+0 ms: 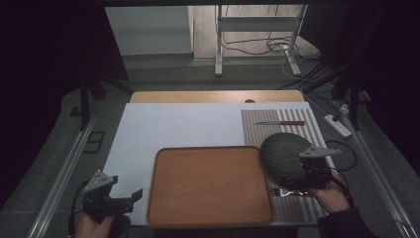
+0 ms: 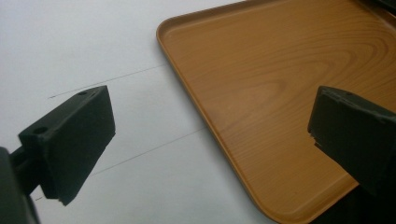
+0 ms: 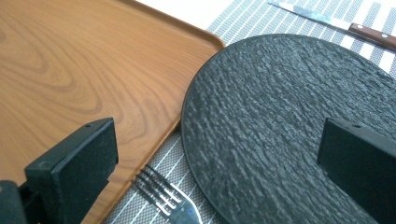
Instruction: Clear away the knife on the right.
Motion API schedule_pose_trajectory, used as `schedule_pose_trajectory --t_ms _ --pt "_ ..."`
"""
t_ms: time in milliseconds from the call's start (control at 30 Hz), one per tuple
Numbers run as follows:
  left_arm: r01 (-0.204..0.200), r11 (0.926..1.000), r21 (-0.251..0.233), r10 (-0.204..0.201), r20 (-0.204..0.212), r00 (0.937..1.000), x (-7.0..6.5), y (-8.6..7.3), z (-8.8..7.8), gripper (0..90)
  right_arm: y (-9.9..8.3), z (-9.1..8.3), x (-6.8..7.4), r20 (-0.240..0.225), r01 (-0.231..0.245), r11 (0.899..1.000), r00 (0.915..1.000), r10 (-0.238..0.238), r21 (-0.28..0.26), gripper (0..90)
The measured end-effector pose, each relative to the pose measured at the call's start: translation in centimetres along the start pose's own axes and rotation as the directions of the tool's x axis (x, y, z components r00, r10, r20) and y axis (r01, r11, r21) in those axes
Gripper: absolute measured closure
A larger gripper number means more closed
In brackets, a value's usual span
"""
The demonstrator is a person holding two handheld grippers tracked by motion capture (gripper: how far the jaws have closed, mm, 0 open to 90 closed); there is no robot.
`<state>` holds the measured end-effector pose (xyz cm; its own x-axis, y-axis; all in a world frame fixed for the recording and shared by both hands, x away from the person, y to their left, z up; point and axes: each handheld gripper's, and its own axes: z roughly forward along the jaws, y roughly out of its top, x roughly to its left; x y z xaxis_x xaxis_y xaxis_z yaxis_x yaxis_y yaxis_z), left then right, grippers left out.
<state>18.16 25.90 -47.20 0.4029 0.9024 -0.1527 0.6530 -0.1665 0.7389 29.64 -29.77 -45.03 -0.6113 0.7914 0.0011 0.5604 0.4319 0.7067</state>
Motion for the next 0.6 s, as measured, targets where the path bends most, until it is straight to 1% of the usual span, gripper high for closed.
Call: schedule_pose_trajectory --t_ms 133,367,600 --pt "0.000 1.0000 0.000 0.000 0.000 1.0000 0.0 0.0 0.0 1.4 0.3 0.5 -0.6 0.003 -0.010 1.000 0.9999 0.010 0.010 0.0" --pt "0.001 1.0000 0.002 -0.001 -0.002 1.0000 0.0 0.0 0.0 1.4 0.9 1.3 -1.4 0.013 -0.012 1.000 0.9998 0.012 0.016 0.0" --pt "0.001 1.0000 0.004 -0.001 -0.003 1.0000 0.0 0.1 0.1 1.4 1.9 2.2 -2.6 0.028 -0.023 1.000 0.9994 0.023 0.019 0.0"
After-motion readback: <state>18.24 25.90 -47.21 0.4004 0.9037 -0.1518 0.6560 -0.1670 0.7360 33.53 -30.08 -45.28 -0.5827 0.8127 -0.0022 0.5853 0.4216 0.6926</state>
